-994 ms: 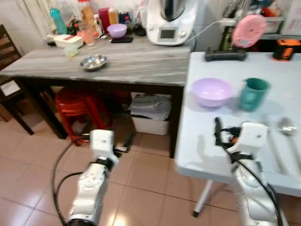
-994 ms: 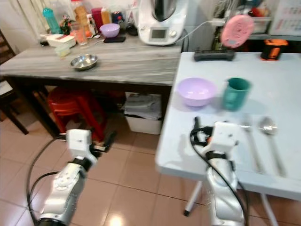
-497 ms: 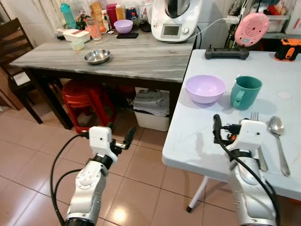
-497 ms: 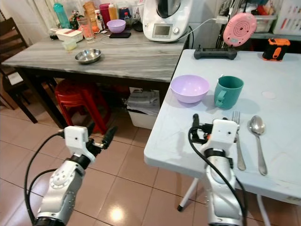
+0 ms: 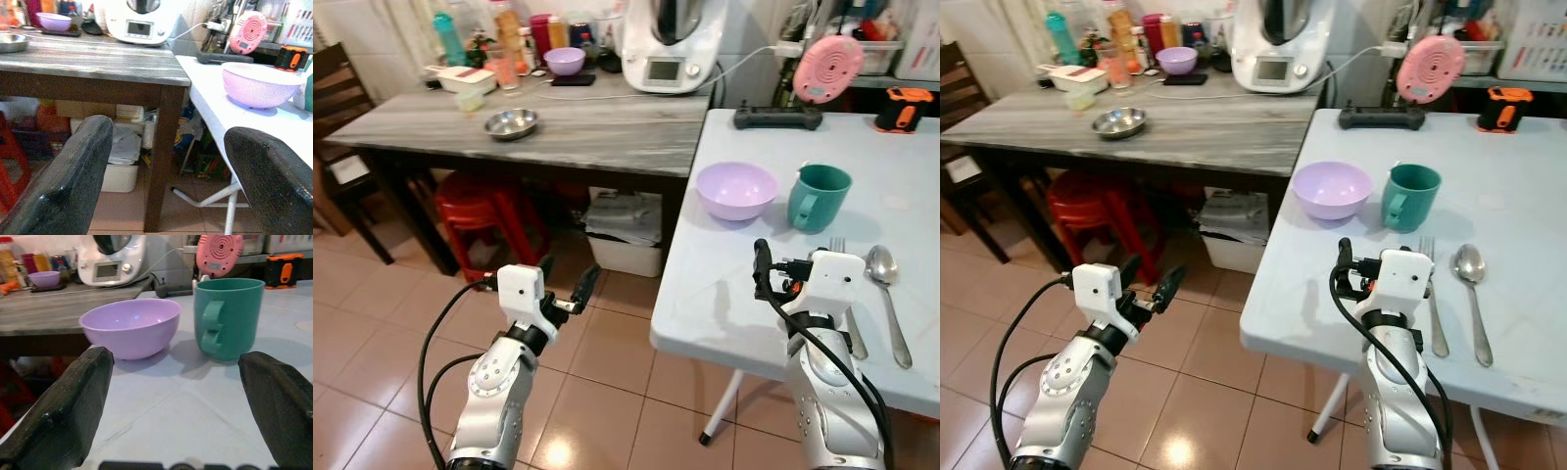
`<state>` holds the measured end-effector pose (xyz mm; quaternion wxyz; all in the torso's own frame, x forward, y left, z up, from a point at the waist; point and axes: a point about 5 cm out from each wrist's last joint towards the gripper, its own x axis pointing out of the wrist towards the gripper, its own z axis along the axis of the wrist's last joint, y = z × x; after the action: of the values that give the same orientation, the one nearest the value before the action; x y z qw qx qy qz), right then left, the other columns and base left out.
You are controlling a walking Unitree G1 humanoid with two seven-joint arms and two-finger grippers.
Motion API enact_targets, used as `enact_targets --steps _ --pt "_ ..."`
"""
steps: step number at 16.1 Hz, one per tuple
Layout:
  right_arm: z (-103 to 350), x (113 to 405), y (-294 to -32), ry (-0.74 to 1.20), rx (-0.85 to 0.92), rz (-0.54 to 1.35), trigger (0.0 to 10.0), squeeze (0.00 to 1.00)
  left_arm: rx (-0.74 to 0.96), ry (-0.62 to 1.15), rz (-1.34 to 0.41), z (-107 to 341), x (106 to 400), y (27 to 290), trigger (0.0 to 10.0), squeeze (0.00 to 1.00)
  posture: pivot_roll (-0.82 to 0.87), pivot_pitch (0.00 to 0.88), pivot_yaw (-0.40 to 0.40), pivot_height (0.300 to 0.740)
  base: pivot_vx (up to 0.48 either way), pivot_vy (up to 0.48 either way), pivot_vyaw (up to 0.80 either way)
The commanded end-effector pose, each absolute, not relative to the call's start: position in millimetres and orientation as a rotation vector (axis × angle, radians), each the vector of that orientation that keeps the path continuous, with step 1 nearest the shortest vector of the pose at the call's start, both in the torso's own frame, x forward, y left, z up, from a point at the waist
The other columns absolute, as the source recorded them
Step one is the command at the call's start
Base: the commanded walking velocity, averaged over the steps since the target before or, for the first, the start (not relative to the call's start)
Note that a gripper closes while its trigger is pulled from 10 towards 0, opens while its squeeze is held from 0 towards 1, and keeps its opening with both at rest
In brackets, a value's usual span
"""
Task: Setting the table
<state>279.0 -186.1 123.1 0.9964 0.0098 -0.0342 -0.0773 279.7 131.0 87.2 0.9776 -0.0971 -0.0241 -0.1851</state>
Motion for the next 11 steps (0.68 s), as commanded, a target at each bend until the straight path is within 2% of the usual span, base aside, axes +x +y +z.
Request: enact_targets --steps 1,4,8,11 --pt "126.7 281.4 -180.6 -0.082 0.019 -0.130 10.0 0.00 -0.194 -0.049 -0.373 88.5 279.1 133.4 10.0 0.00 -0.08 0.009 0.095 0.740 0.394 0.000 0.00" --pt "127.0 281.8 -181.0 -0.081 0.016 -0.129 10.0 0.00 -0.195 -0.048 -0.375 88.2 279.5 133.0 10.0 0.00 -0.08 0.010 0.092 0.740 0.394 0.000 -0.76" --pt "127.1 281.2 -179.6 -0.082 0.011 -0.121 10.0 0.00 -0.199 -0.042 -0.379 86.8 277.5 132.3 10.0 0.00 -0.08 0.011 0.090 0.740 0.391 0.000 0.00" --pt "128.3 281.9 -172.5 -0.090 -0.028 -0.078 10.0 0.00 -0.211 -0.044 -0.358 86.6 277.4 134.3 10.0 0.00 -0.08 0.011 0.088 0.740 0.000 0.000 0.00"
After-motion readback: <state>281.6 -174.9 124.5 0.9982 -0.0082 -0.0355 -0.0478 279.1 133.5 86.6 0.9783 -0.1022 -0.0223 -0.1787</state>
